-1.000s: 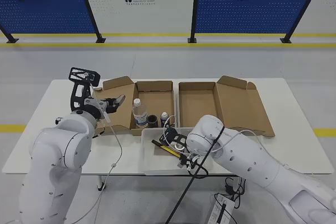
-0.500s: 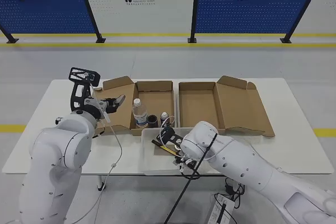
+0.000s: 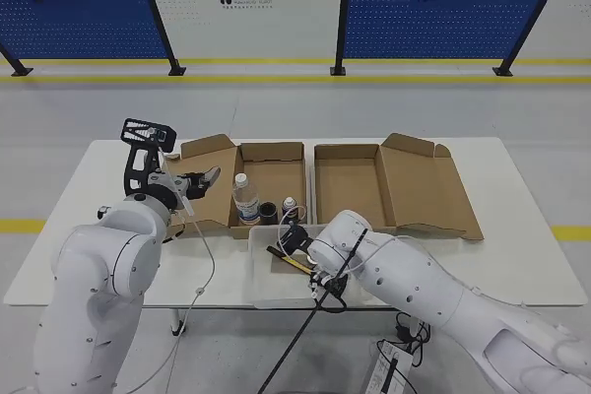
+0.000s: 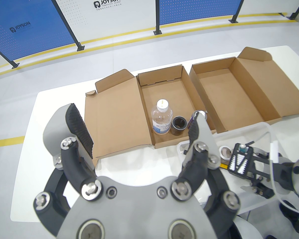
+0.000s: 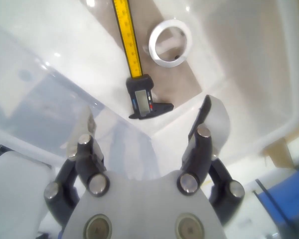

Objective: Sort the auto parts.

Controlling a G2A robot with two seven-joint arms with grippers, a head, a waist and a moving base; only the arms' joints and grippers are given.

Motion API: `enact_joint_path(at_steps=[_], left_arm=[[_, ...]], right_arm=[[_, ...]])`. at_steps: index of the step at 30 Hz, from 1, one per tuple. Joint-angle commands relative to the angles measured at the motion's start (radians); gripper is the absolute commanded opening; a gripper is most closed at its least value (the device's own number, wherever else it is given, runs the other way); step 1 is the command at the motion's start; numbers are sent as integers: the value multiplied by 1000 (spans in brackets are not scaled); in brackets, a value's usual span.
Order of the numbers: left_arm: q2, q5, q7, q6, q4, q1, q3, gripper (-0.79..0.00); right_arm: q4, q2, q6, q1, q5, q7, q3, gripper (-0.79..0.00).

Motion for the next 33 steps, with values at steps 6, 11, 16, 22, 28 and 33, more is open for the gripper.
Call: enact_joint_path(at_steps=[6, 11, 16, 22, 28, 33], left_arm=[[0, 0, 0, 0, 0, 0, 0, 0], [0, 0, 0, 0, 0, 0, 0, 0], [0, 0, 0, 0, 0, 0, 0, 0], [0, 0, 0, 0, 0, 0, 0, 0], [0, 0, 0, 0, 0, 0, 0, 0], [0, 0, 0, 0, 0, 0, 0, 0]], right_arm=[[31, -23, -4, -4, -4, 1, -12, -225], [50, -31, -12, -11, -8, -2, -9, -265], [61, -34, -13, -22, -20, -3, 1, -409], [63, -34, -17, -35, -36, 2, 19, -406], [66, -32, -28, -47, -47, 9, 37, -416], [79, -33, -42, -56, -51, 13, 49, -428]])
